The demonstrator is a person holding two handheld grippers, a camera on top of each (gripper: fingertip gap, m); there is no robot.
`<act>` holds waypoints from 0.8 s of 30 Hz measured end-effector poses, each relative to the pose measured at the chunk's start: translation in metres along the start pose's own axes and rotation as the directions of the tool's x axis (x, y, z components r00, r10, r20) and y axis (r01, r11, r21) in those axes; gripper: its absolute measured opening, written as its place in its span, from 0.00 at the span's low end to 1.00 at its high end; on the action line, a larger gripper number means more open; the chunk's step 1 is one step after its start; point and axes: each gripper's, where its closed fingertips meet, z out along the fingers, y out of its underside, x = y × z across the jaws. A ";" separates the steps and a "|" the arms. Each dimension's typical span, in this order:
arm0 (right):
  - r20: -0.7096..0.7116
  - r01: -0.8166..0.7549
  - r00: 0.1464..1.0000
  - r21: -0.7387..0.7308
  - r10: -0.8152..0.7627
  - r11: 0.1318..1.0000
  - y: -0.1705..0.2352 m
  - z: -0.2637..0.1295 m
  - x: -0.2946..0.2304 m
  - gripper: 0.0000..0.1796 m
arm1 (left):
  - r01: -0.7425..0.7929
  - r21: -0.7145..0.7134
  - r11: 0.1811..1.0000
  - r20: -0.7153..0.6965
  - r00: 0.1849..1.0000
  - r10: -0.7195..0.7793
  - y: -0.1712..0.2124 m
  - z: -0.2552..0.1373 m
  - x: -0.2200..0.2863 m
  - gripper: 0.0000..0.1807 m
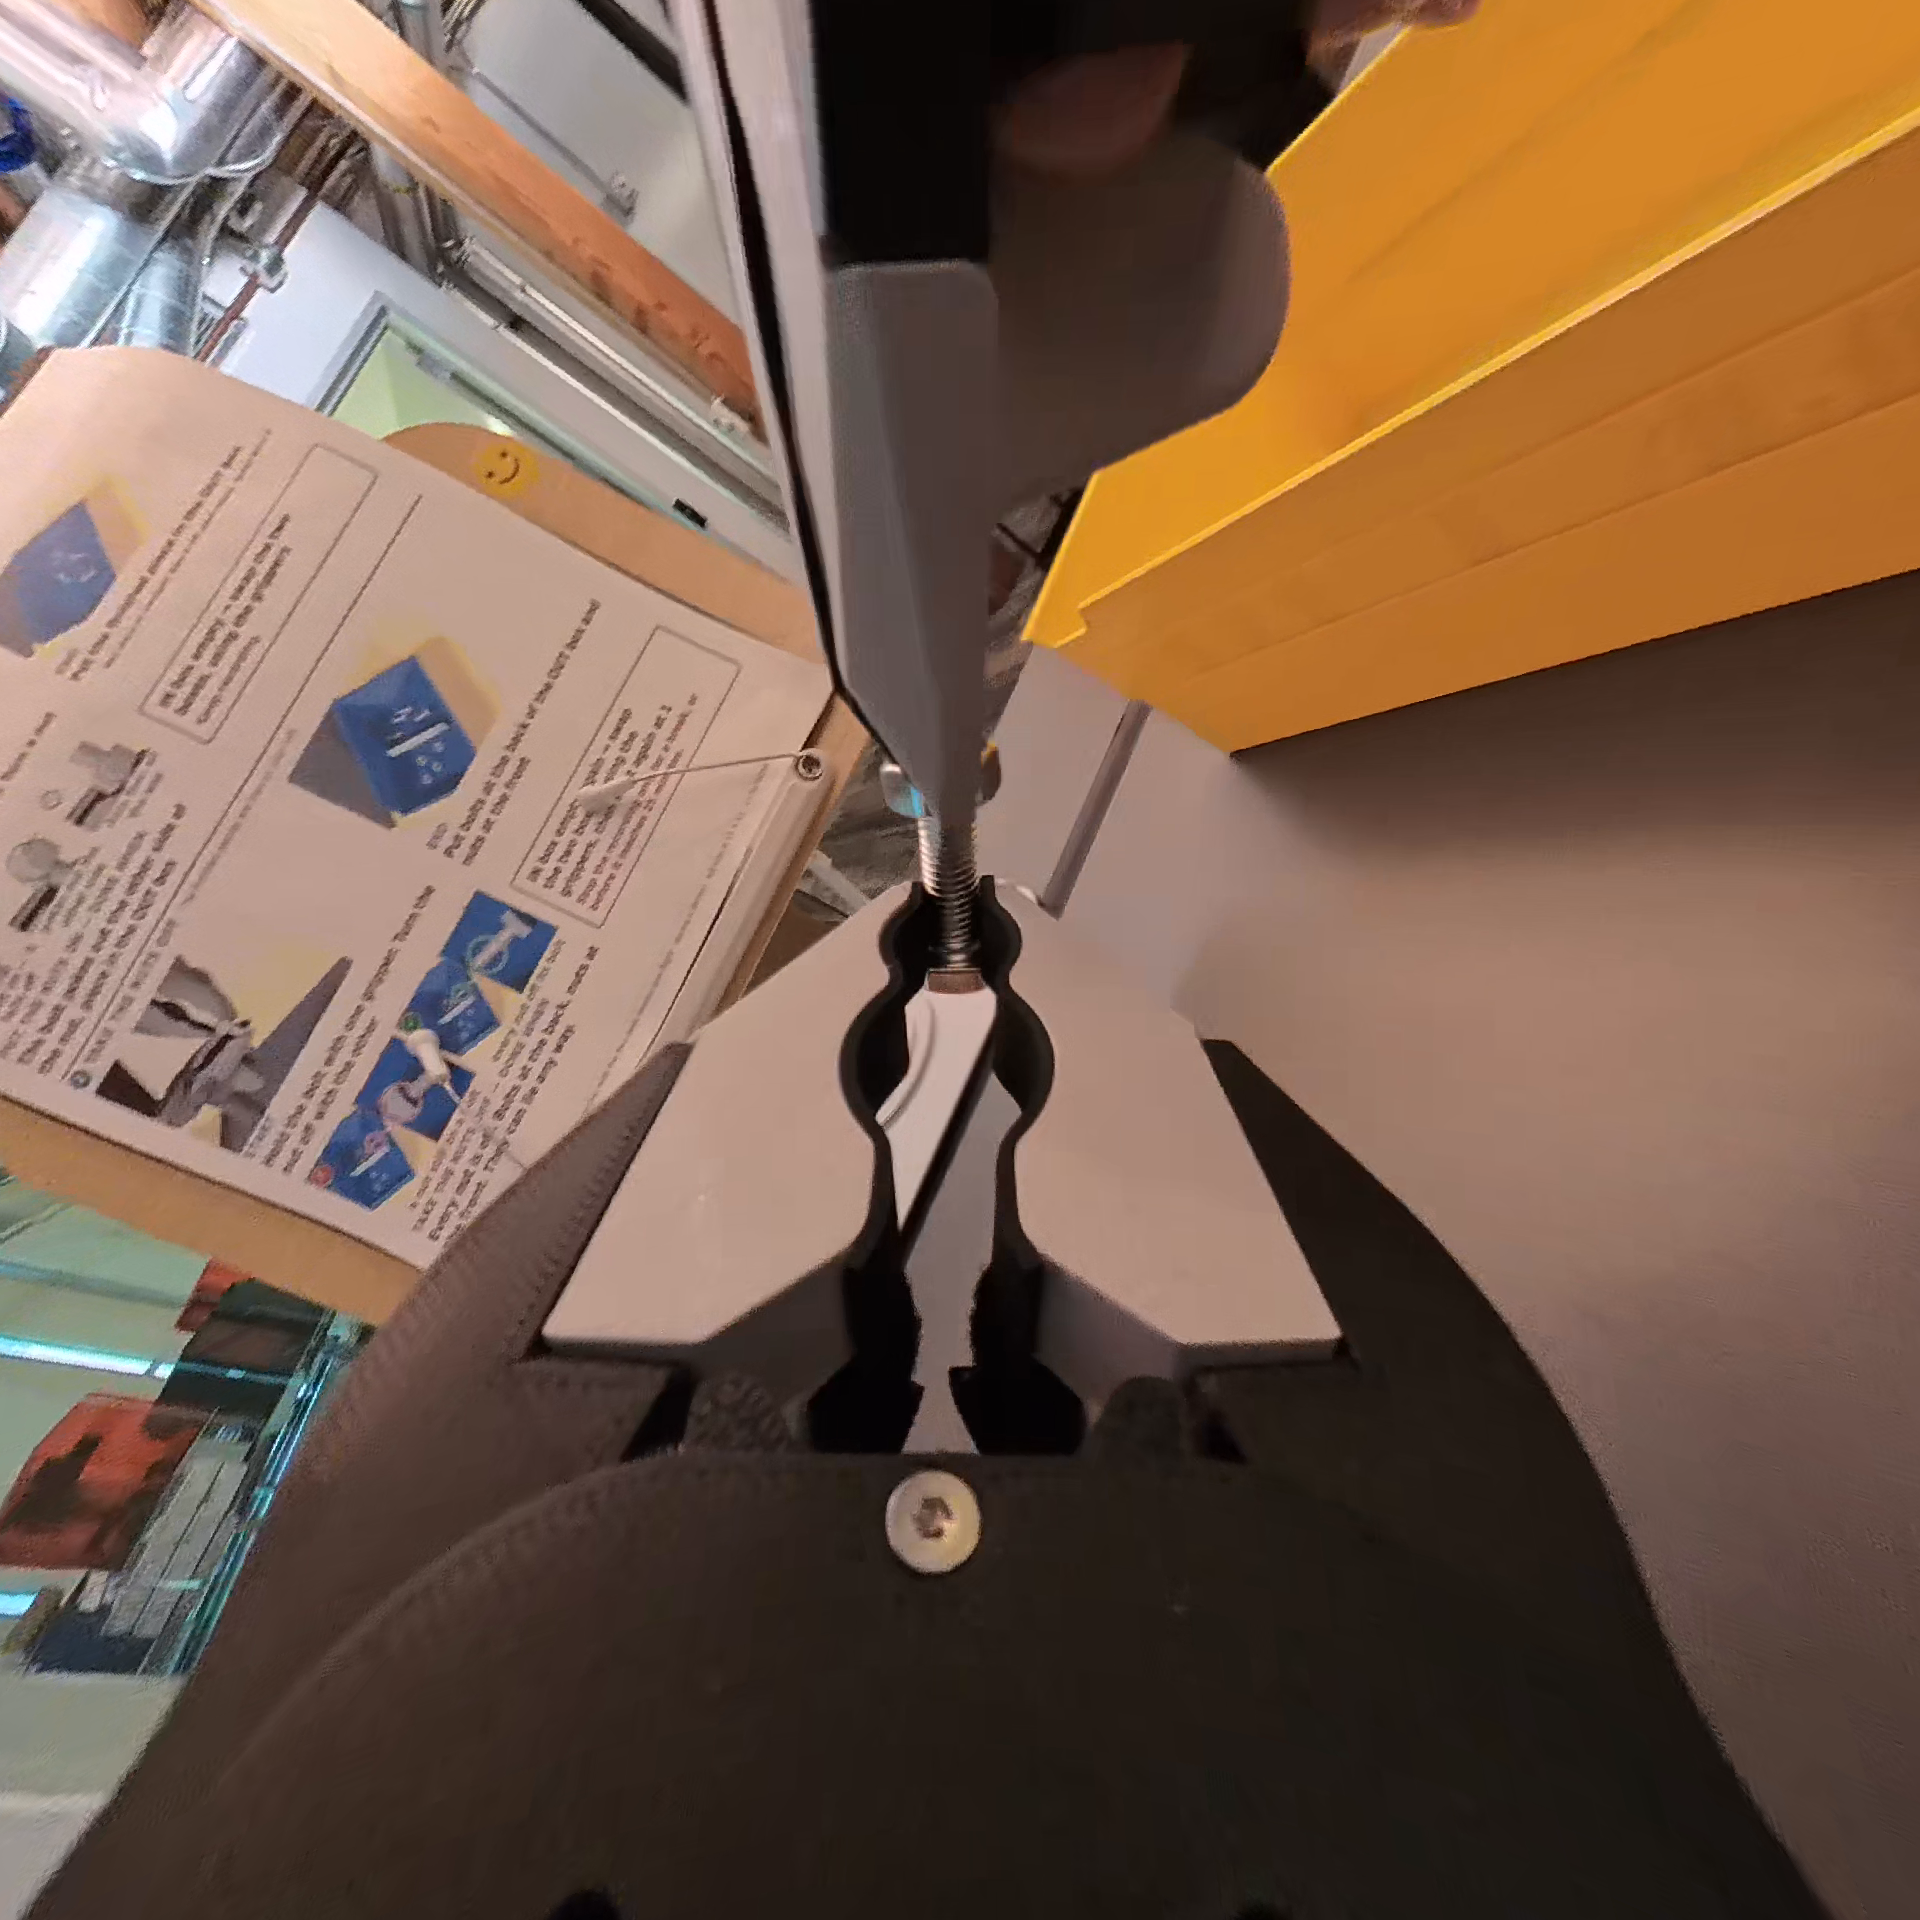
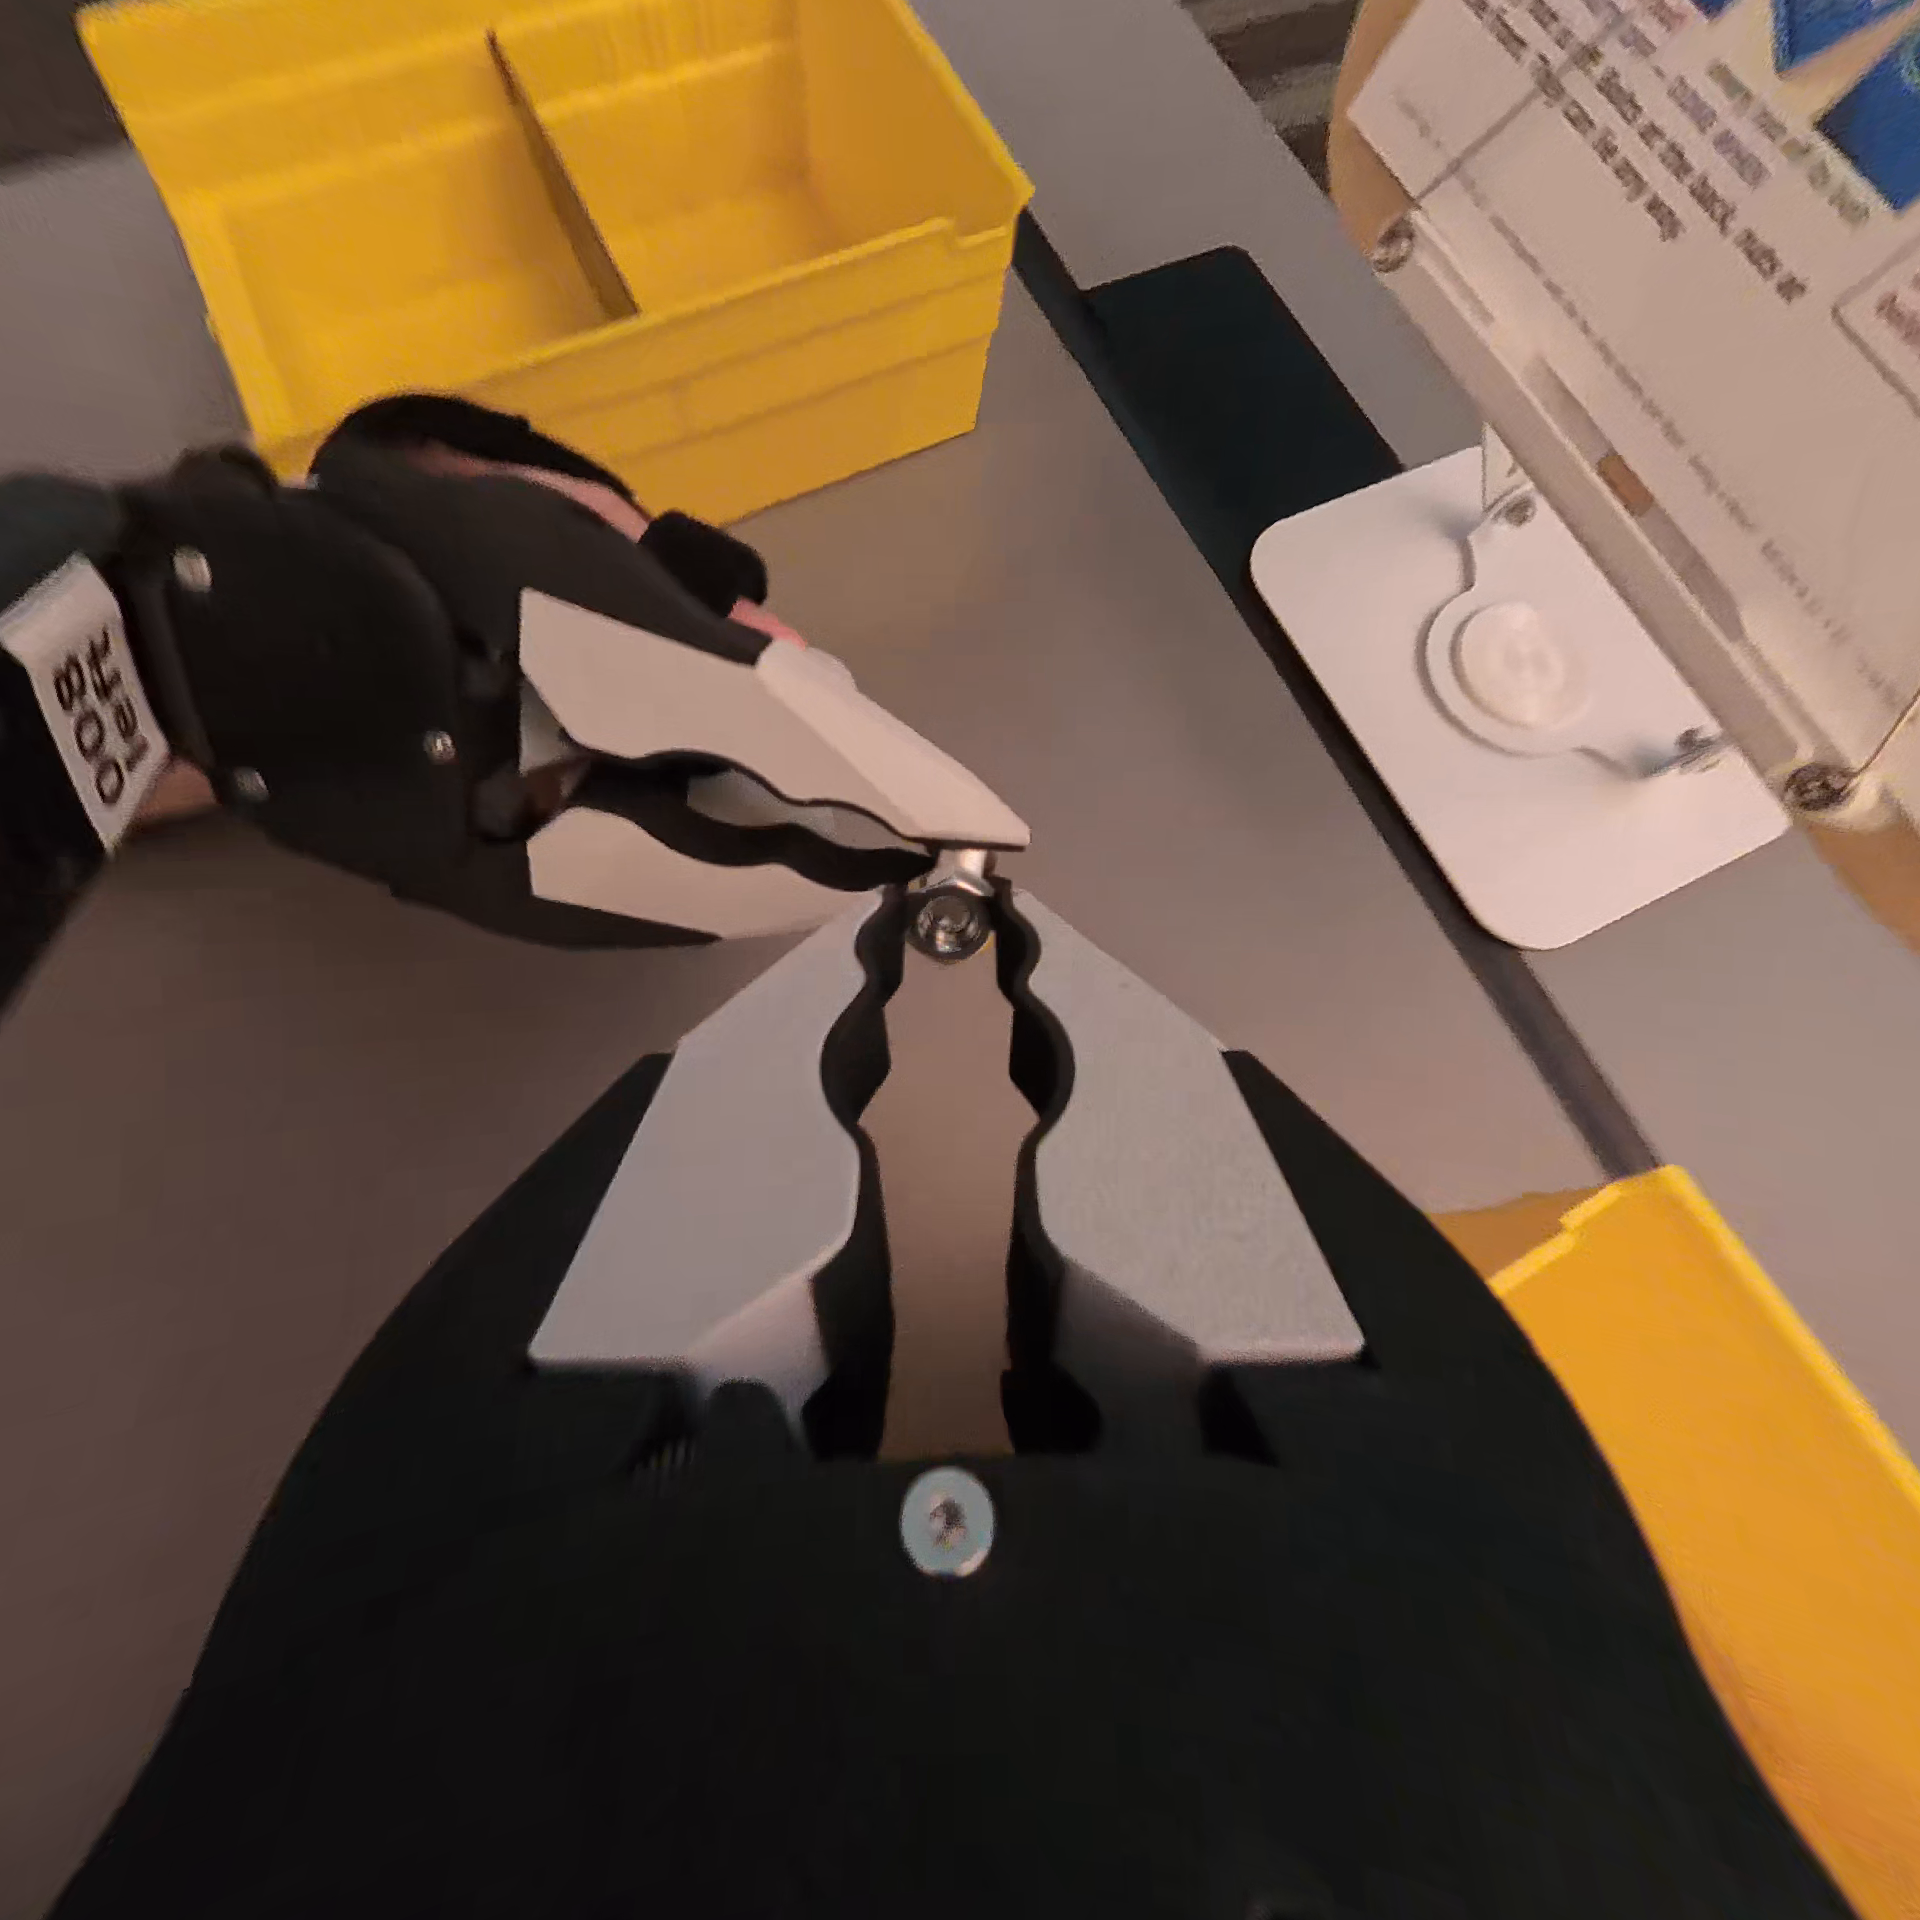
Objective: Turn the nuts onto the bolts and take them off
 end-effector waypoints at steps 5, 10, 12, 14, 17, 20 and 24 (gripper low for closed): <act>0.076 -0.249 0.967 0.071 0.244 0.966 -0.013 0.004 0.003 0.08 | 0.022 -0.027 0.999 0.049 0.999 -0.020 0.006 -0.001 -0.013 0.04; 0.150 -0.442 0.893 0.117 0.424 0.889 -0.022 0.007 0.007 0.08 | 0.015 -0.064 0.998 0.092 0.996 -0.009 0.011 -0.002 -0.022 0.04; 0.148 -0.456 0.887 0.117 0.438 0.882 -0.022 0.009 0.008 0.09 | 0.016 -0.072 0.997 0.090 0.996 -0.009 0.012 -0.002 -0.022 0.04; 0.143 -0.458 0.886 0.123 0.441 0.880 -0.022 0.010 0.008 0.09 | 0.009 -0.080 0.997 0.095 0.995 -0.001 0.013 -0.002 -0.023 0.04; 0.119 -0.420 0.906 0.130 0.406 0.898 -0.023 0.010 0.009 0.09 | 0.019 -0.085 0.996 0.092 0.996 -0.012 0.014 -0.001 -0.023 0.04; 0.081 -0.323 0.946 0.142 0.314 0.936 -0.024 0.008 0.008 0.09 | 0.095 -0.065 0.993 0.058 0.994 -0.091 0.012 -0.001 -0.022 0.04; 0.028 -0.124 0.992 0.156 0.121 0.980 -0.026 0.001 0.005 0.09 | 0.242 -0.007 0.970 -0.026 0.970 -0.242 0.003 -0.003 -0.019 0.04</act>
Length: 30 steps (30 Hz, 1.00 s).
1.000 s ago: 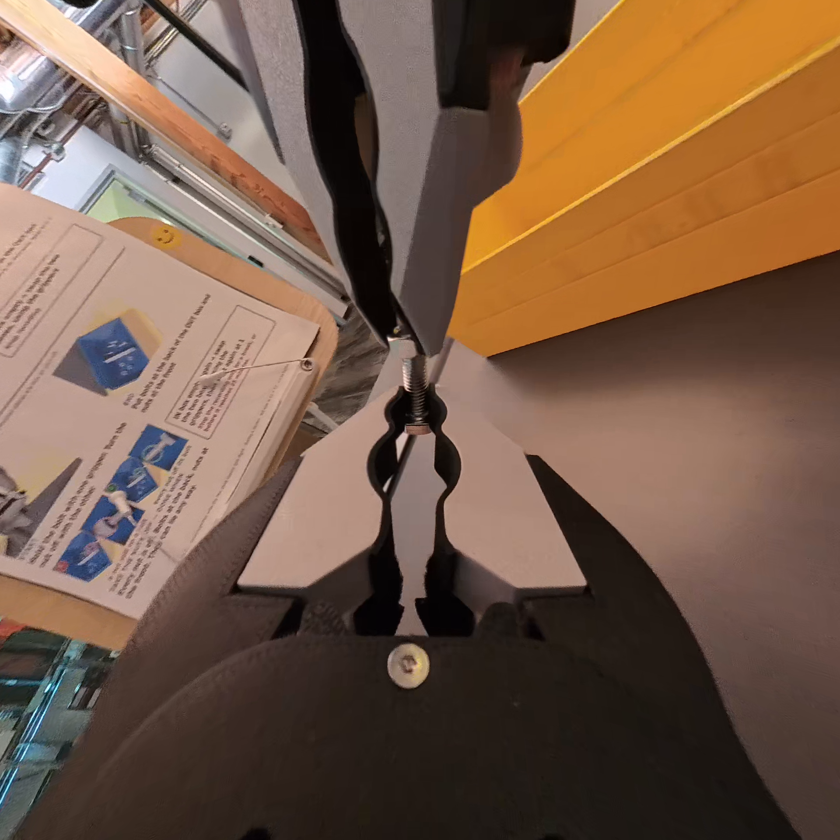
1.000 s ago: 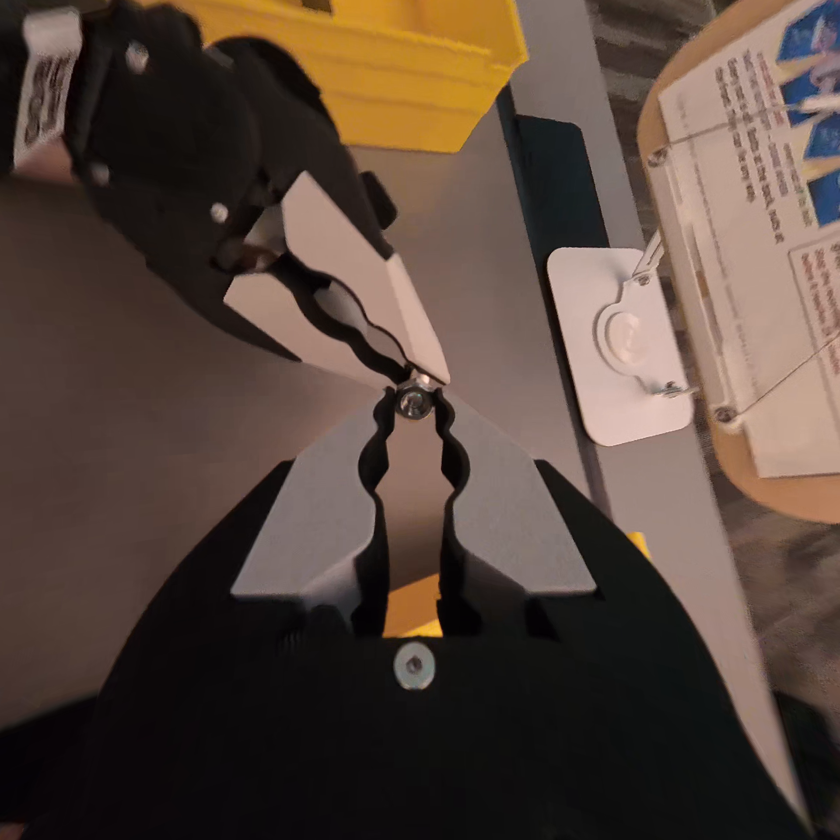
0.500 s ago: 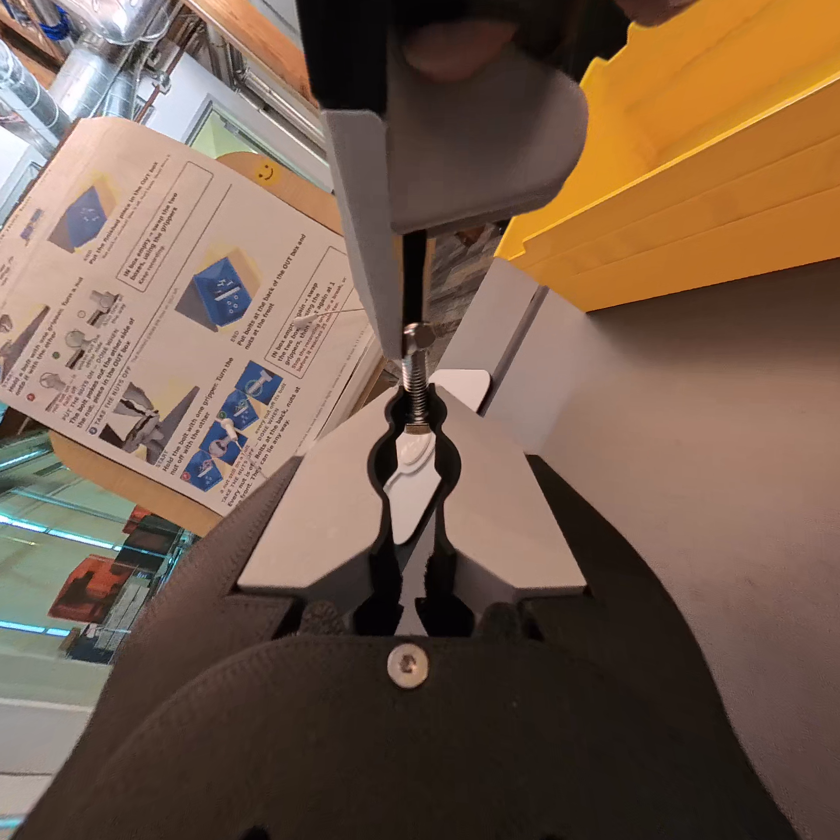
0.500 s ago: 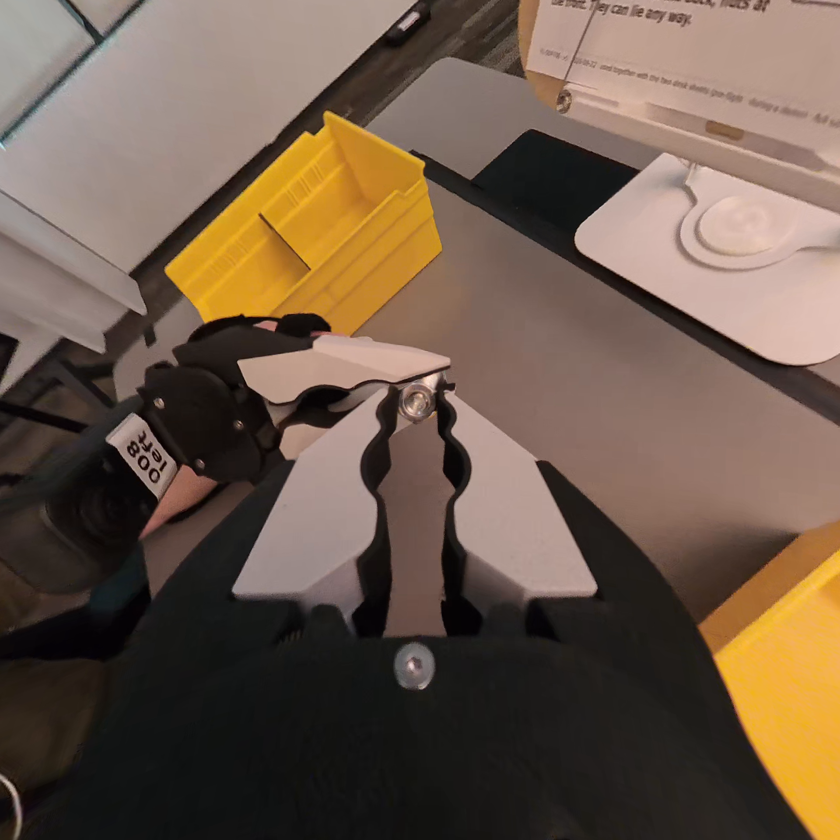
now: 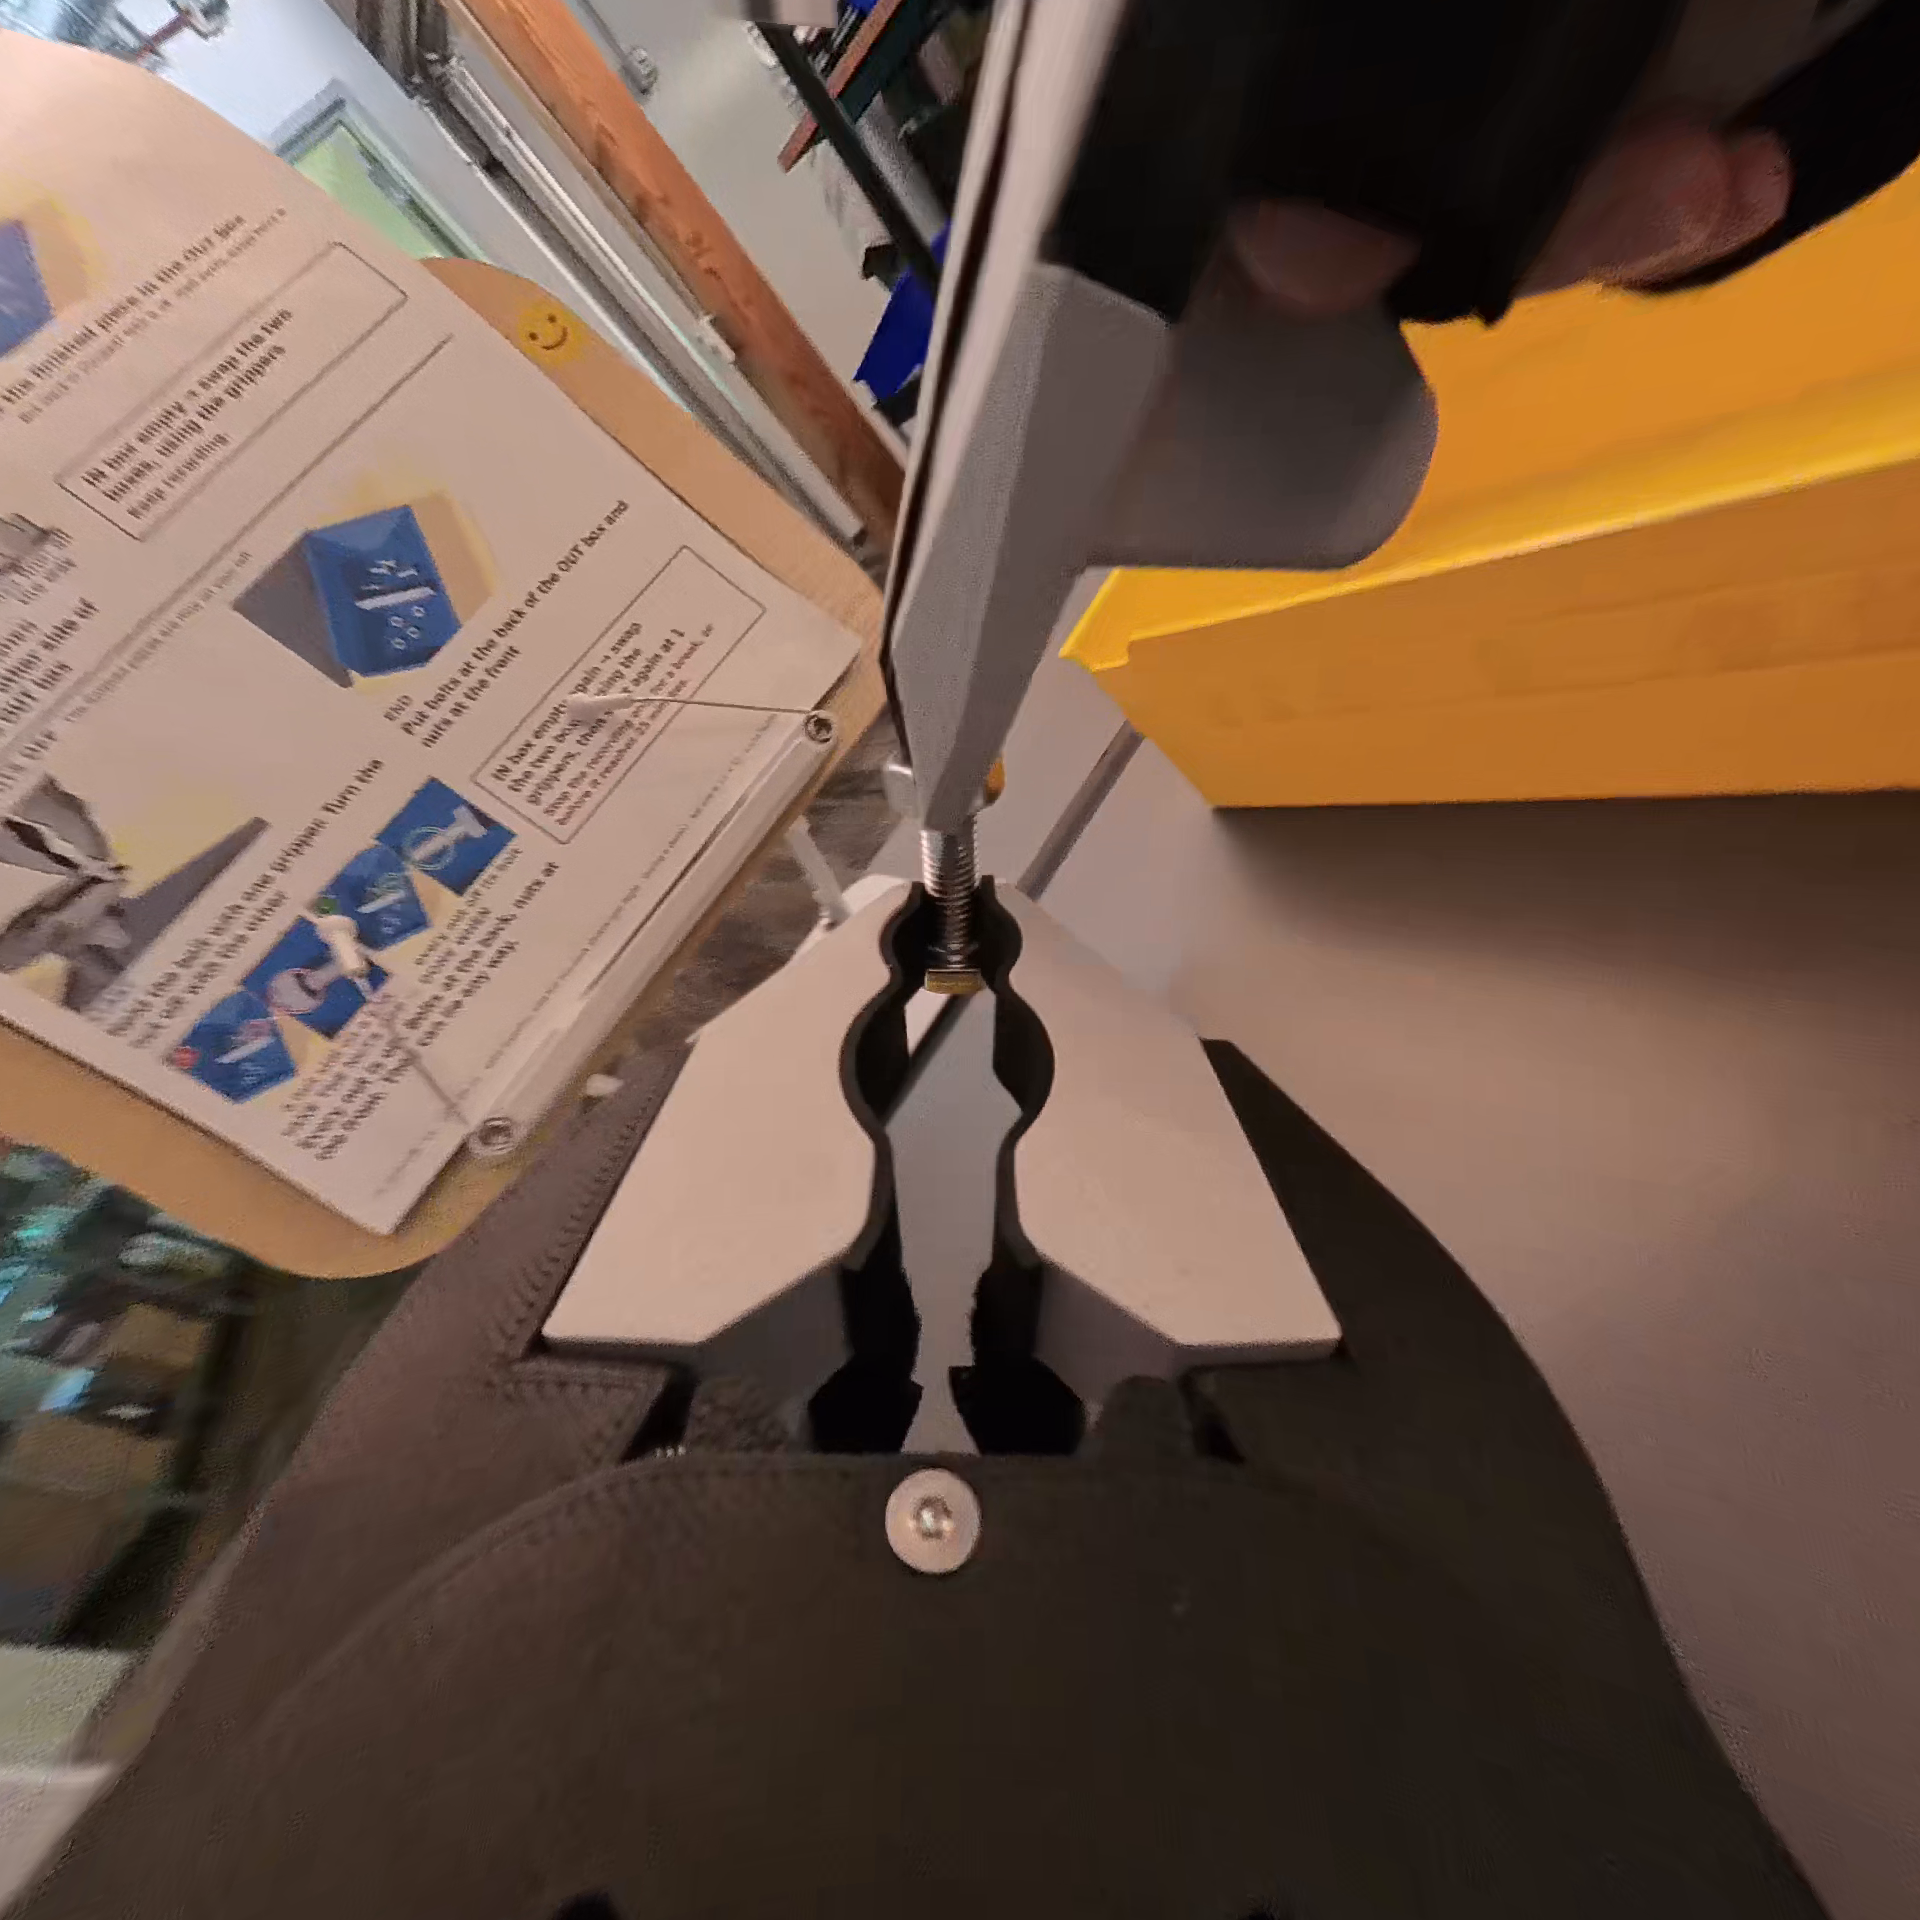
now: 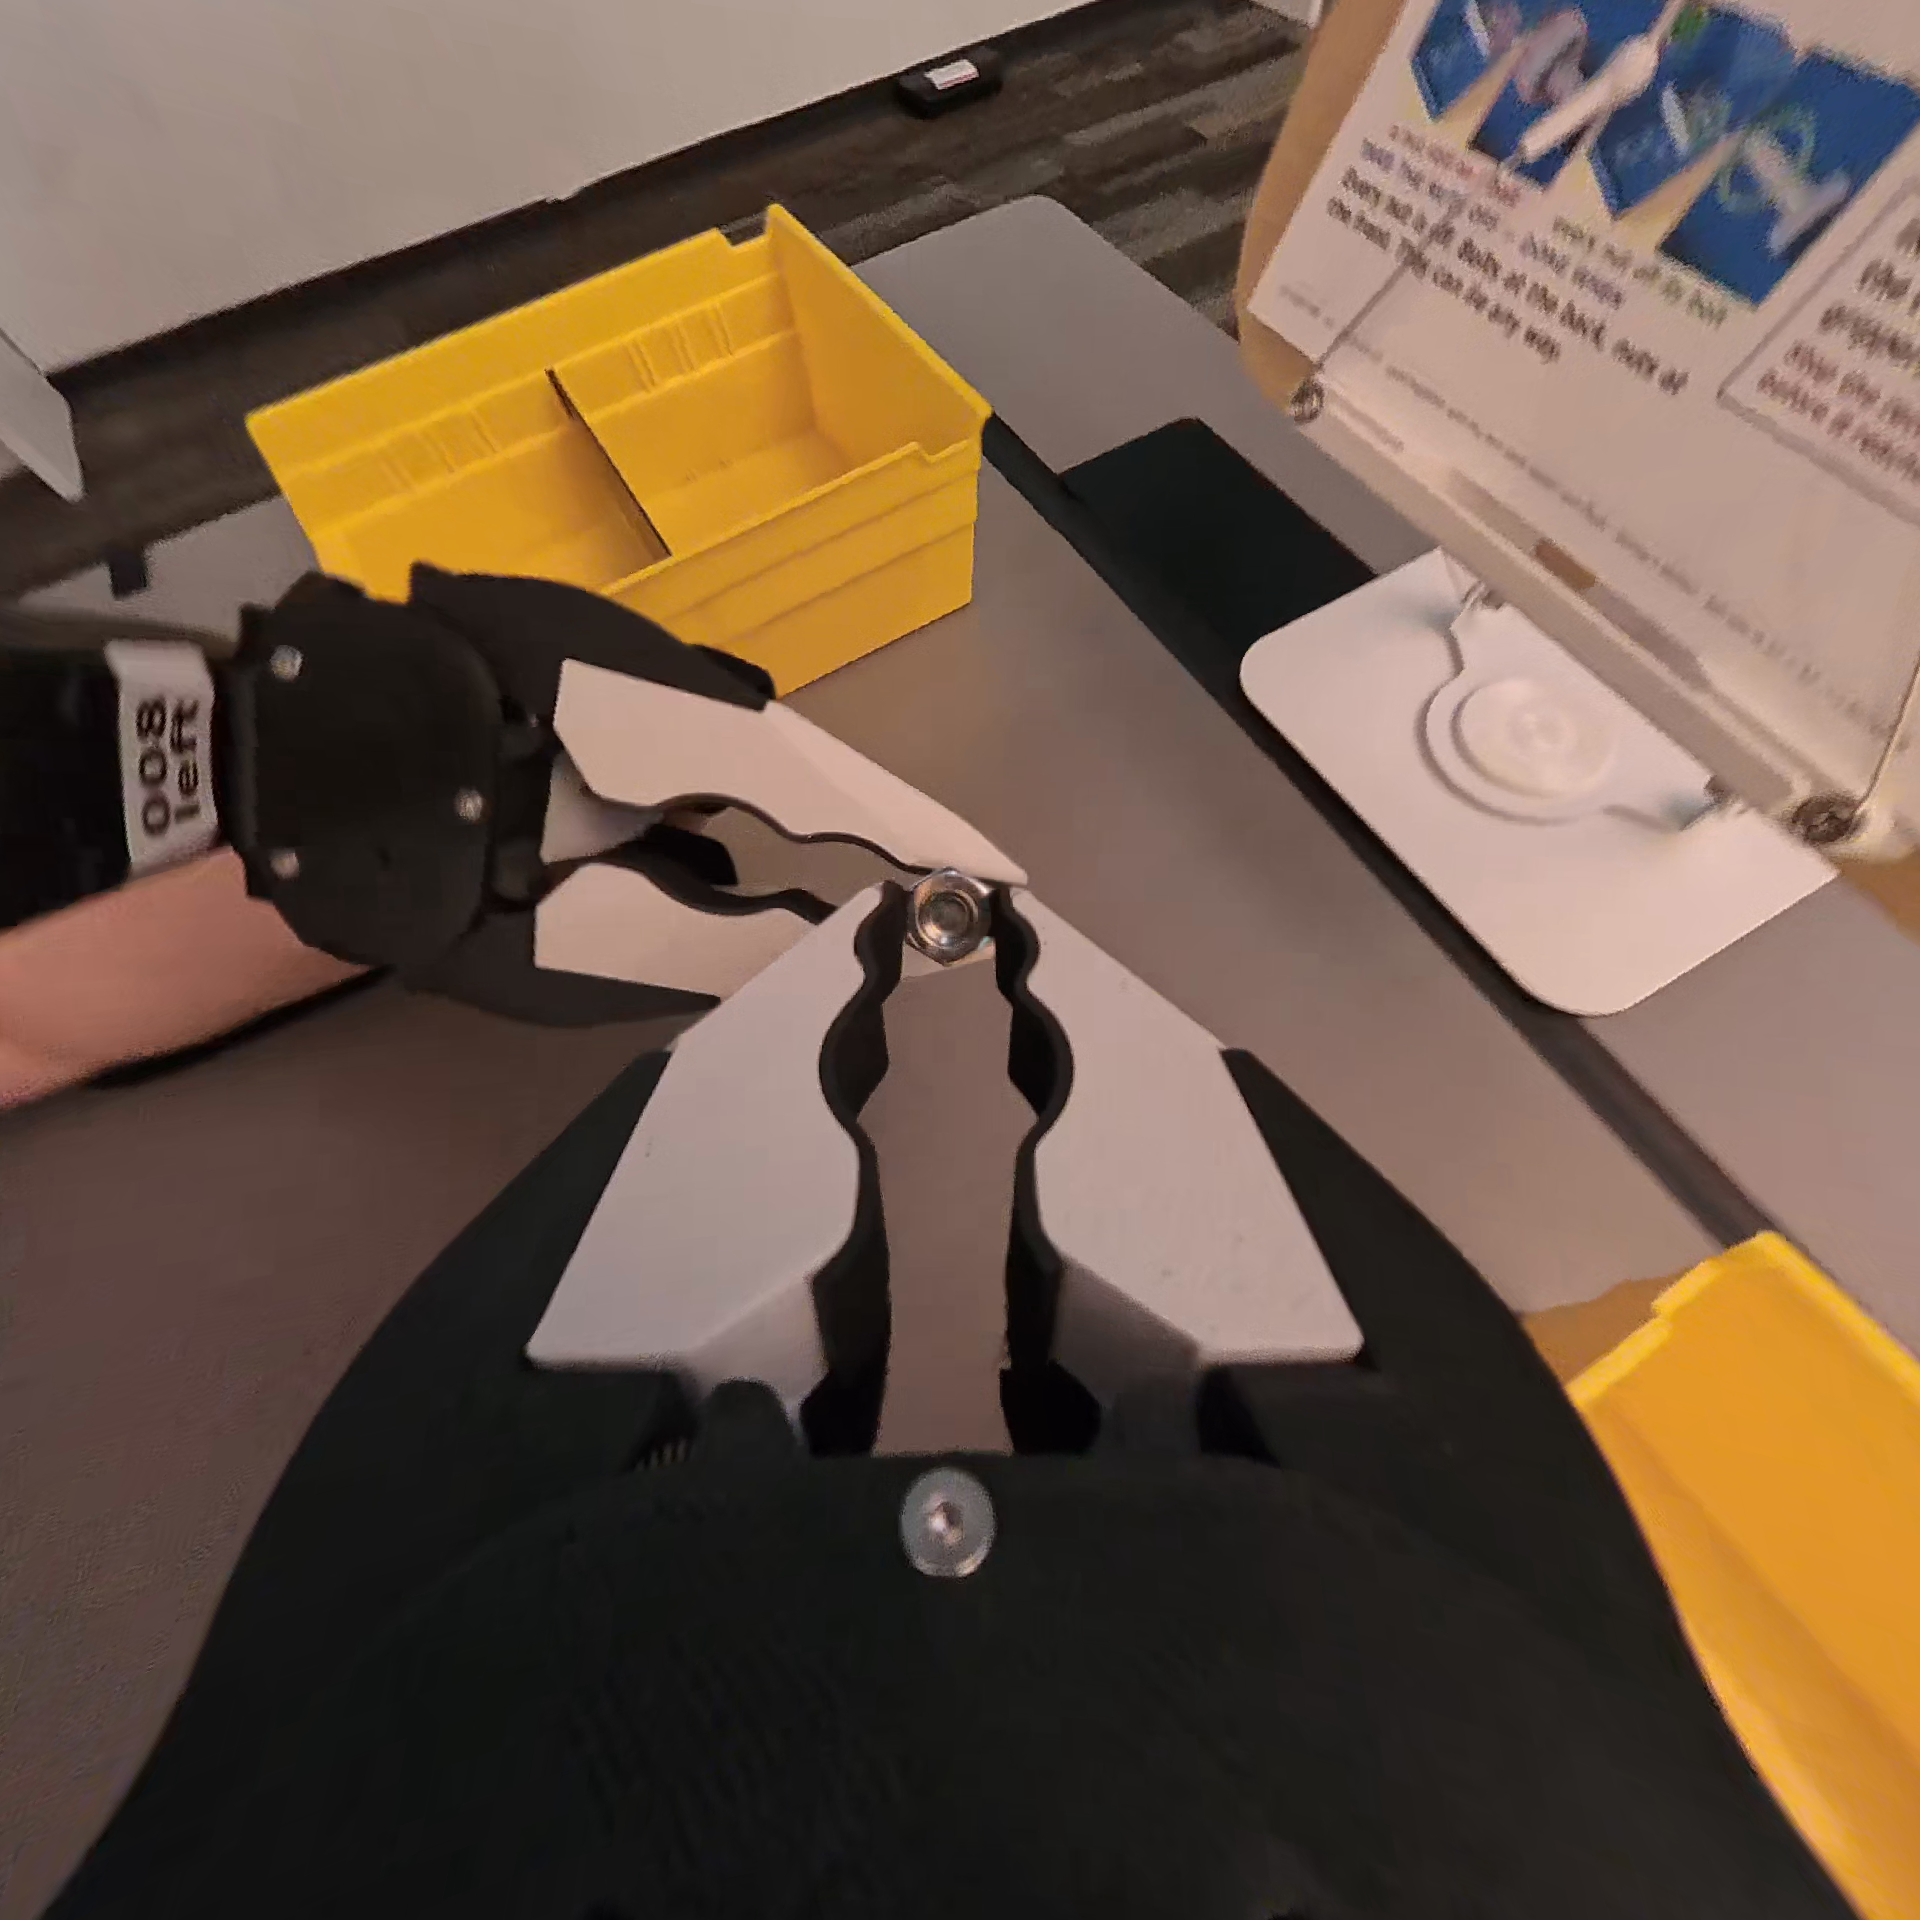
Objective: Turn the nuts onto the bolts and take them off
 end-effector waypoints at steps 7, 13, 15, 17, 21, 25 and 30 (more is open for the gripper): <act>0.075 0.146 0.986 0.061 -0.151 0.987 -0.006 -0.018 -0.013 0.09 | 0.238 0.119 0.964 -0.190 0.958 -0.213 -0.024 -0.008 0.011 0.04; 0.175 0.213 0.959 0.075 -0.224 0.974 0.000 -0.032 -0.026 0.09 | 0.178 0.197 0.964 -0.240 0.962 -0.129 -0.037 -0.016 0.022 0.04; 0.199 0.292 0.932 0.080 -0.302 0.953 0.006 -0.037 -0.031 0.09 | 0.147 0.211 0.966 -0.265 0.960 -0.088 -0.040 -0.018 0.029 0.04; 0.237 0.352 0.901 0.091 -0.364 0.932 0.011 -0.043 -0.038 0.09 | 0.129 0.239 0.962 -0.300 0.952 -0.053 -0.045 -0.022 0.037 0.04; 0.306 0.420 0.846 0.119 -0.436 0.900 0.020 -0.054 -0.052 0.09 | 0.119 0.297 0.947 -0.386 0.923 0.005 -0.056 -0.032 0.052 0.04; 0.332 0.516 0.784 0.122 -0.525 0.848 0.030 -0.059 -0.062 0.09 | 0.135 0.305 0.943 -0.488 0.872 0.033 -0.058 -0.041 0.066 0.04; 0.395 0.524 0.752 0.126 -0.527 0.842 0.038 -0.066 -0.074 0.09 | 0.159 0.326 0.932 -0.573 0.817 0.061 -0.063 -0.051 0.080 0.04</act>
